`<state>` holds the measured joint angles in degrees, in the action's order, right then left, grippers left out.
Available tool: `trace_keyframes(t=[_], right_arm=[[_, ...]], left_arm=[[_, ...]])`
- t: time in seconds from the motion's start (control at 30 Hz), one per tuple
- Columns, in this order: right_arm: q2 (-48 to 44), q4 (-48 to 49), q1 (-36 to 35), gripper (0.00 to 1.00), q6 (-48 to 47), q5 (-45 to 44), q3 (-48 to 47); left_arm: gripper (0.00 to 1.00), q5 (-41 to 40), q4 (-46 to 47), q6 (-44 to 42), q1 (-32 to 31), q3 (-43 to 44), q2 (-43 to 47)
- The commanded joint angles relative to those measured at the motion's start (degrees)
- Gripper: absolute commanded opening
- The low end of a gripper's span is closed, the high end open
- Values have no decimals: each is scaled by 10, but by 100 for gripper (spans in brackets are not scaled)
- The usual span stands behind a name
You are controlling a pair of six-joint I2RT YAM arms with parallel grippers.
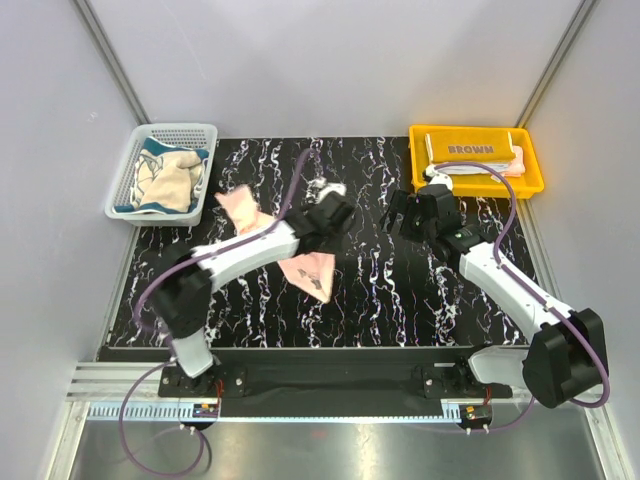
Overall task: Fold and stack the towels
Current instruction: Move the towel to the center of the board, then flatten out the crumpled towel
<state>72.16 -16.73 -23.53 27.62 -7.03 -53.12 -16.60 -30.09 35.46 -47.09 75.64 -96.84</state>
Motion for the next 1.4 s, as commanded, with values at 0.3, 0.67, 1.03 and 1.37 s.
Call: trace_keyframes(t=[0.3,0.67,1.03,1.37], right_arm=[[16,-15,0,100,11,-16,4],[141,-33,-115,89,-19,-38,-65],[303,-41,-171,80,-27,-61,-173],[366,-59,-195,81,-20,-76,-209]], left_arm=[[52,33,7,-9,-18,110,-47],[47,-19,29,164,44,-174,194],[52,85,171,237,32,-364,193],[50,87,204,236,32,-356,123]])
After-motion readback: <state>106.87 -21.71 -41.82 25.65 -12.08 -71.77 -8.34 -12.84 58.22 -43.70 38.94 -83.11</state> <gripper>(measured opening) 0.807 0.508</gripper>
